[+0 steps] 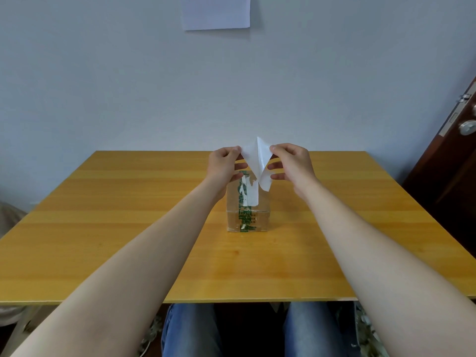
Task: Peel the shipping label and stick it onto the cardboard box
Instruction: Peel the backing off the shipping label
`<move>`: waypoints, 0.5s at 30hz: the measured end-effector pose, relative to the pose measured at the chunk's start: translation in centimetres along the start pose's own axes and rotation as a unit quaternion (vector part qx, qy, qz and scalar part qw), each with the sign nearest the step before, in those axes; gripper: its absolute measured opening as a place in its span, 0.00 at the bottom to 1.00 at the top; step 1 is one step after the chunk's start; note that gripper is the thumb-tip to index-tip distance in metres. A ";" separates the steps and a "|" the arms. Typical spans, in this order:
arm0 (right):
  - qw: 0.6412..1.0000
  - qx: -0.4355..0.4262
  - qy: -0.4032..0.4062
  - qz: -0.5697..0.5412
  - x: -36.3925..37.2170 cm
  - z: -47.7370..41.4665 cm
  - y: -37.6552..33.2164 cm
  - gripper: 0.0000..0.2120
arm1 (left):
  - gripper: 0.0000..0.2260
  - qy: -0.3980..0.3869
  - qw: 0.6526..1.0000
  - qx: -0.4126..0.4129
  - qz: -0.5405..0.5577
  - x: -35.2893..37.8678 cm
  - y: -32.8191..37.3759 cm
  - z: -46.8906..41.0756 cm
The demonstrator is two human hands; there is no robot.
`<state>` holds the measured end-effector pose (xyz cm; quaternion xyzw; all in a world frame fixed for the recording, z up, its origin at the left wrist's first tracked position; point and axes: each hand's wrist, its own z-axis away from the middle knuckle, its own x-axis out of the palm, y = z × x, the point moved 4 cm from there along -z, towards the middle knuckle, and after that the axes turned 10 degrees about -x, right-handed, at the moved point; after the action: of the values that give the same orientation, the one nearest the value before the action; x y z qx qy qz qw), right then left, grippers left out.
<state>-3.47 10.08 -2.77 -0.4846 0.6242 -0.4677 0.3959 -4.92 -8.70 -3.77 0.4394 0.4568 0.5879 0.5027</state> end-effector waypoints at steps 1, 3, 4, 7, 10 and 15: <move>1.000 0.001 0.003 -0.004 -0.1 0.0 0.0 0.06 | 0.12 0.002 1.000 -0.001 0.001 0.0 0.0 -0.1; 1.000 0.004 0.011 -0.013 -0.2 -0.1 0.1 0.06 | 0.12 0.006 1.000 -0.003 0.004 -0.1 -0.1 -0.1; 1.000 0.006 0.014 -0.018 -0.3 -0.1 0.1 0.06 | 0.12 0.007 1.000 -0.005 0.008 -0.2 -0.1 -0.2; 0.999 0.011 0.025 -0.030 -0.5 -0.2 0.3 0.06 | 0.12 0.011 1.000 -0.011 0.014 -0.2 -0.2 -0.2; 0.999 0.012 0.035 -0.039 -0.6 -0.3 0.3 0.06 | 0.11 0.014 1.000 -0.014 0.017 -0.2 -0.2 -0.2; 0.997 0.020 0.054 -0.044 -0.9 -0.4 0.7 0.09 | 0.11 0.017 0.999 -0.022 0.019 -0.5 -0.5 -0.1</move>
<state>-3.84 11.10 -3.25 -0.4780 0.6131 -0.5225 0.3503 -4.89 -9.20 -4.29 0.4265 0.4442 0.6146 0.4929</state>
